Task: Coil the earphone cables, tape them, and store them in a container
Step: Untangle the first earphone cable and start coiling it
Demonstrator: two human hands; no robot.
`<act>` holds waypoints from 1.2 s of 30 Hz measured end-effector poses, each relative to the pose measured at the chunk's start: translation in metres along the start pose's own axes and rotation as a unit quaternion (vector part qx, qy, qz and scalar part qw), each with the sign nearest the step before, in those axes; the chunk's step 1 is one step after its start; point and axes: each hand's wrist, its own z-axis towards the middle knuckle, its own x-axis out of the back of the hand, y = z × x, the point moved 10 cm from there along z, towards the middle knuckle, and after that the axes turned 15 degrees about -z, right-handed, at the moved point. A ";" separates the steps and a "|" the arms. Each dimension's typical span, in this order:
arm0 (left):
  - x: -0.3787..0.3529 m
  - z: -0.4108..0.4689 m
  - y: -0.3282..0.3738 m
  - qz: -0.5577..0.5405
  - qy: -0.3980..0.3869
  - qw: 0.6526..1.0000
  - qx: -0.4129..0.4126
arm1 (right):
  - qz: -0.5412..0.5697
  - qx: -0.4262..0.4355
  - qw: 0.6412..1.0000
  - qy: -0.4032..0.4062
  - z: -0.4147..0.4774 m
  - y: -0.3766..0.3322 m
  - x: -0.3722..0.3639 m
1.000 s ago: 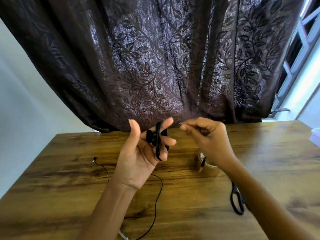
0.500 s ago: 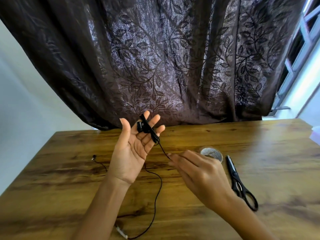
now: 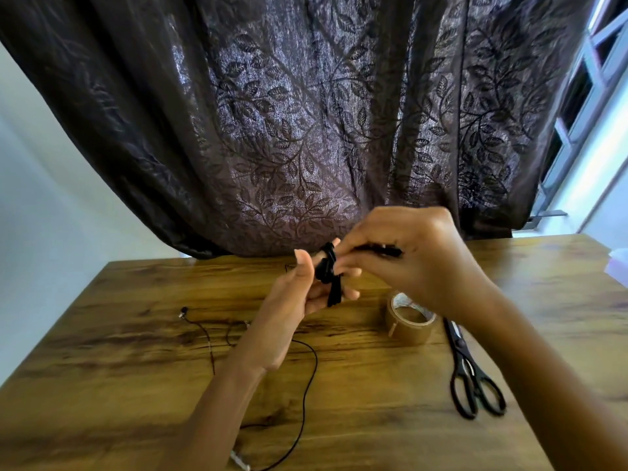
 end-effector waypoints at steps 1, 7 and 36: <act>-0.002 0.000 0.001 0.007 0.000 1.000 -0.001 | 0.026 -0.020 0.999 -0.004 0.004 0.007 0.000; -0.011 -0.002 0.008 -0.029 -0.004 1.000 -0.006 | 0.275 -0.196 0.941 -0.010 -0.001 0.054 -0.031; 0.019 -0.003 -0.021 -0.239 0.140 0.961 0.022 | 0.459 -0.467 0.754 0.055 -0.095 0.043 -0.097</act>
